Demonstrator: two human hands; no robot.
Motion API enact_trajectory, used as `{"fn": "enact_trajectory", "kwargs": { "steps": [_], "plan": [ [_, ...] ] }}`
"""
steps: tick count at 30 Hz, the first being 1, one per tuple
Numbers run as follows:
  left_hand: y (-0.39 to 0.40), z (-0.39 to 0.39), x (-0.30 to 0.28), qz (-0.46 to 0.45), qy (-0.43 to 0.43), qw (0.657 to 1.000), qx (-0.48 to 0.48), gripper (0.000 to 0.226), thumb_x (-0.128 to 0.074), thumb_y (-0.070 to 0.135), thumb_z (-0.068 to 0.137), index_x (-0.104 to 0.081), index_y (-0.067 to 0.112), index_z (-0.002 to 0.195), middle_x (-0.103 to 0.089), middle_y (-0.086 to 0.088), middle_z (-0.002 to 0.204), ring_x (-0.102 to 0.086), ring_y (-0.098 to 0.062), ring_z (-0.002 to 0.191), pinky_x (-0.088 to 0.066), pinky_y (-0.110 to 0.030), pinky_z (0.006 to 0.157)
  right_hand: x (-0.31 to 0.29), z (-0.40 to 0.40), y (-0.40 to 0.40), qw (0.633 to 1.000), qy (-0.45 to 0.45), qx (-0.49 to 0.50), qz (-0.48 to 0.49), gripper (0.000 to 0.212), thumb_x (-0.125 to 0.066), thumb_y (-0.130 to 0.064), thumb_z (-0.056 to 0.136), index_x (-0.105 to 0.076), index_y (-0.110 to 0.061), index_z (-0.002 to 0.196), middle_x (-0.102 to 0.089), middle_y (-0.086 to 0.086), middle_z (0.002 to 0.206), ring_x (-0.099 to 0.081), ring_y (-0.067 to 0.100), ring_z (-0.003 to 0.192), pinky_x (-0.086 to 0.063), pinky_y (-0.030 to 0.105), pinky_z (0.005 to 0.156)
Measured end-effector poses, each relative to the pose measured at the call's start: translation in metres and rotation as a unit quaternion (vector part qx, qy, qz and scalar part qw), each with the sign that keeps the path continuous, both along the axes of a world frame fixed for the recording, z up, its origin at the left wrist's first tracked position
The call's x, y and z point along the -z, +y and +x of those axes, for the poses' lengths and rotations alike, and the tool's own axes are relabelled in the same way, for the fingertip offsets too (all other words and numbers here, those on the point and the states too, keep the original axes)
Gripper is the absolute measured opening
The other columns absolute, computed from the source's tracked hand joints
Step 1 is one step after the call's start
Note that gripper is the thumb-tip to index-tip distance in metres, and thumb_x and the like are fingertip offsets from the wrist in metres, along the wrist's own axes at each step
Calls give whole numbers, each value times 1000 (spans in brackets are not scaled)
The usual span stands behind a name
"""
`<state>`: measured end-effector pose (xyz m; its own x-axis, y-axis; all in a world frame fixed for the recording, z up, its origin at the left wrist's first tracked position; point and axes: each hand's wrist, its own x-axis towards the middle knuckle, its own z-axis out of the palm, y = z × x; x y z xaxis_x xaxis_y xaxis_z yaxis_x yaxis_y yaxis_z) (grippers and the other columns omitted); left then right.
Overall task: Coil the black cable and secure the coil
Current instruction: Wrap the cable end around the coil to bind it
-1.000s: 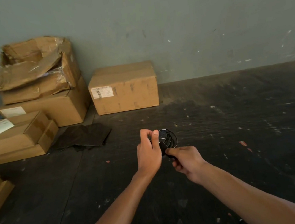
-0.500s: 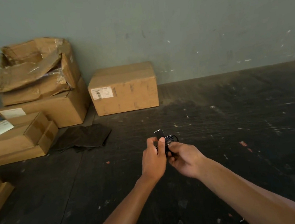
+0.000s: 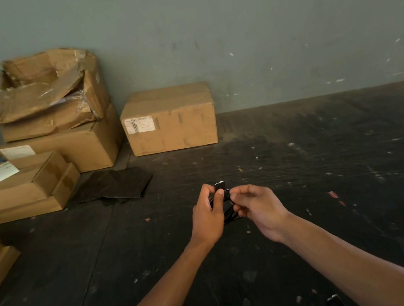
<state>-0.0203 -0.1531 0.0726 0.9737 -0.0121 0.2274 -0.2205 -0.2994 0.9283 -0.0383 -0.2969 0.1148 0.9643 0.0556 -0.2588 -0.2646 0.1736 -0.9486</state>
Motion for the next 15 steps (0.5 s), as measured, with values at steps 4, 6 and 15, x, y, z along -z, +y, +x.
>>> {"fn": "enact_trajectory", "kwargs": {
  "steps": [4, 6, 15],
  "plan": [
    [-2, -1, -4, -9, 6, 1000, 14, 14, -48, 29, 103, -52, 21, 93, -60, 3, 76, -49, 2, 56, -42, -19, 51, 1, 3, -7, 993, 2, -16, 117, 24, -61, 6, 87, -73, -3, 108, -71, 13, 94, -64, 21, 86, -54, 31, 79],
    [-2, 0, -7, -2, 16, 1000, 15, 14, -48, 29, 103, -53, 20, 93, -60, 3, 78, -52, 1, 59, -43, -20, 52, 4, 2, -9, 995, -23, -26, 94, 31, -60, 9, 86, -73, -7, 109, -71, 13, 99, -66, 21, 89, -54, 30, 82],
    [-5, -4, -11, 40, 36, 996, 75, 15, -45, 29, 104, -57, 22, 98, -63, 5, 82, -53, 2, 63, -43, -19, 56, 7, -3, -10, 909, -273, 34, -314, 25, -67, -8, 89, -69, -31, 98, -66, -15, 97, -62, -7, 90, -50, 9, 77]
  ]
}}
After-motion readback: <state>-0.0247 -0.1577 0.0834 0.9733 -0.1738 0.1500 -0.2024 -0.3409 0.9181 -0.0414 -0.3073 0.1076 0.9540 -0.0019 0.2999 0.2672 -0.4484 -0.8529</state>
